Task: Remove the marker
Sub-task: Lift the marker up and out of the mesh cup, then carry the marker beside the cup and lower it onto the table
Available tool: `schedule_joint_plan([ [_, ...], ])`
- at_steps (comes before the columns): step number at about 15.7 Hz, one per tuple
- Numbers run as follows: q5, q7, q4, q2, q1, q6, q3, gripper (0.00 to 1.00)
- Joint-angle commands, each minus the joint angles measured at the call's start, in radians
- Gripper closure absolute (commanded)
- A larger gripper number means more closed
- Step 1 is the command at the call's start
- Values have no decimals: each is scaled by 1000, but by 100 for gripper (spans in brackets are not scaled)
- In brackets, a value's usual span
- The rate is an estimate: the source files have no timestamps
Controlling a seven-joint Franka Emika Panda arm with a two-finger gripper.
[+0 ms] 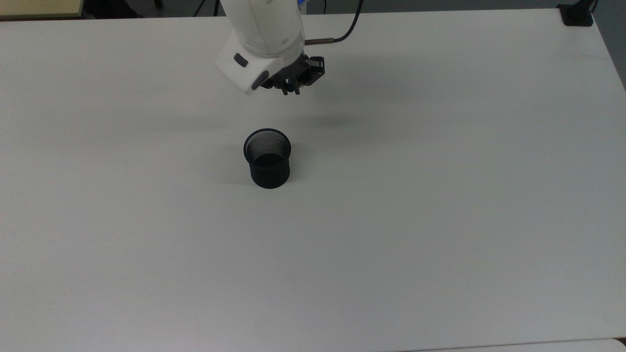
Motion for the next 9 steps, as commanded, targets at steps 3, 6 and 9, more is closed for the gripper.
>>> schedule_joint_plan([
  [3, -32, -32, -30, 57, 71, -2, -9, 96],
  [6, -41, -33, -42, 86, 88, 3, -9, 96],
  [9, -60, -14, -47, 144, 134, 62, -9, 95],
])
